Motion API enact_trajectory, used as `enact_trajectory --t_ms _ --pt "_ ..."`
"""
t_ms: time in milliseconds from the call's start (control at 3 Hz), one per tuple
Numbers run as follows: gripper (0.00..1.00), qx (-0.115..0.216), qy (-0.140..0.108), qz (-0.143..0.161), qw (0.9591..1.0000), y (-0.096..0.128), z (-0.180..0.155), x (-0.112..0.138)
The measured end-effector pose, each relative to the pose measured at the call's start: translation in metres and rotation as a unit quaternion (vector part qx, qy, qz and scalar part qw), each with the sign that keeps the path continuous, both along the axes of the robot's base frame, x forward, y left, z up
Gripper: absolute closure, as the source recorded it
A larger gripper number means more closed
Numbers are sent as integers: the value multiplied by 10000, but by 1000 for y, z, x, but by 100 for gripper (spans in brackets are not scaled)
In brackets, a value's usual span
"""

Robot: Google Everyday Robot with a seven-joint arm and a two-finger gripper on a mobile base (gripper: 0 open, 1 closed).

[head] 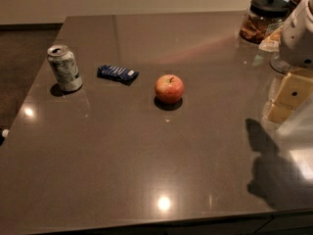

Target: Pick apple

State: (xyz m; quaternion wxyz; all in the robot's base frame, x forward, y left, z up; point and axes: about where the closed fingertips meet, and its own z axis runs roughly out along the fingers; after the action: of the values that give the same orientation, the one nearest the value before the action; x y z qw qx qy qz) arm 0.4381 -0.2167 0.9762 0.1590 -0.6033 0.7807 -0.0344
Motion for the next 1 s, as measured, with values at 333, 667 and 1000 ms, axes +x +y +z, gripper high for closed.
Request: enact_trajectory --t_ms 333,667,1000 --pt "0 23 -22 8 10000 2 1 2" --pt "0 358 79 112 9993 15 -3 16" --pt "0 961 303 258 9946 35 -15 43"
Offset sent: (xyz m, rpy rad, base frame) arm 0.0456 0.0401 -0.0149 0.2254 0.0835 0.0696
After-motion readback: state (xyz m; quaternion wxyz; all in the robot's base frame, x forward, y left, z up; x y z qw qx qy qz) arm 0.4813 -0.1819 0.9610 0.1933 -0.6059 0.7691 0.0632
